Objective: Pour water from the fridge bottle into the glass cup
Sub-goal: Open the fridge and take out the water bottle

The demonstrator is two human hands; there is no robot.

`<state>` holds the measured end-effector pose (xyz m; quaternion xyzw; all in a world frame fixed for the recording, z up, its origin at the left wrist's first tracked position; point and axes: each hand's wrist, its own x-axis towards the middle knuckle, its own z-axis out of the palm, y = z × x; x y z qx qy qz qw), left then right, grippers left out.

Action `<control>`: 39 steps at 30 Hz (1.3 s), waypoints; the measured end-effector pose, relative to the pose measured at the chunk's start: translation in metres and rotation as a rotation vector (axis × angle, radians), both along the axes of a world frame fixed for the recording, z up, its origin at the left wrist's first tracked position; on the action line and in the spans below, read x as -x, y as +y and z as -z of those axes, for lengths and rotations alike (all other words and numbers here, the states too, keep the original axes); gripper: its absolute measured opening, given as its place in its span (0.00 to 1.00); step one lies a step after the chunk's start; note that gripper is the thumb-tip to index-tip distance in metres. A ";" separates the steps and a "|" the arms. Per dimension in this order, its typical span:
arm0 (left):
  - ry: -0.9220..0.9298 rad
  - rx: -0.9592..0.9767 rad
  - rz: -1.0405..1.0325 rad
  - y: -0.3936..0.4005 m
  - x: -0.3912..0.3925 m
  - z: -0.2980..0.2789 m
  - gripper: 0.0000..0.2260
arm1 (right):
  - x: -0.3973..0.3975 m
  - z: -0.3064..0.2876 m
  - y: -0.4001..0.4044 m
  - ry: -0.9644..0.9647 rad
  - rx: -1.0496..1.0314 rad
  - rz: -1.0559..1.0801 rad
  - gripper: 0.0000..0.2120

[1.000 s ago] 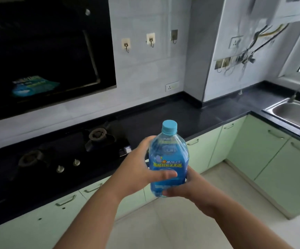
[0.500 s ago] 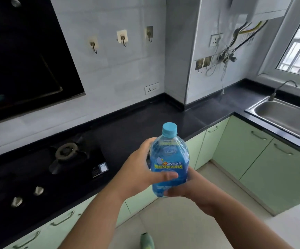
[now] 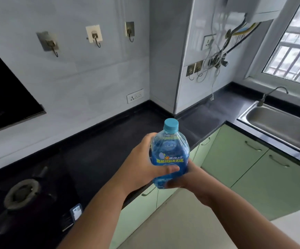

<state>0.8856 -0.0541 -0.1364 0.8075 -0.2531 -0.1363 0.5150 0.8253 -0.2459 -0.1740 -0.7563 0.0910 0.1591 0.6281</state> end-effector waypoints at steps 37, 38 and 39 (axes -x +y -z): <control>0.177 -0.343 -0.647 -0.062 -0.243 0.120 0.42 | -0.376 0.161 -0.042 0.042 0.383 -0.626 0.38; 0.180 -0.366 -0.646 -0.061 -0.246 0.125 0.42 | -0.377 0.167 -0.041 0.052 0.384 -0.620 0.38; 0.184 -0.388 -0.648 -0.060 -0.249 0.130 0.42 | -0.378 0.172 -0.040 0.056 0.388 -0.614 0.39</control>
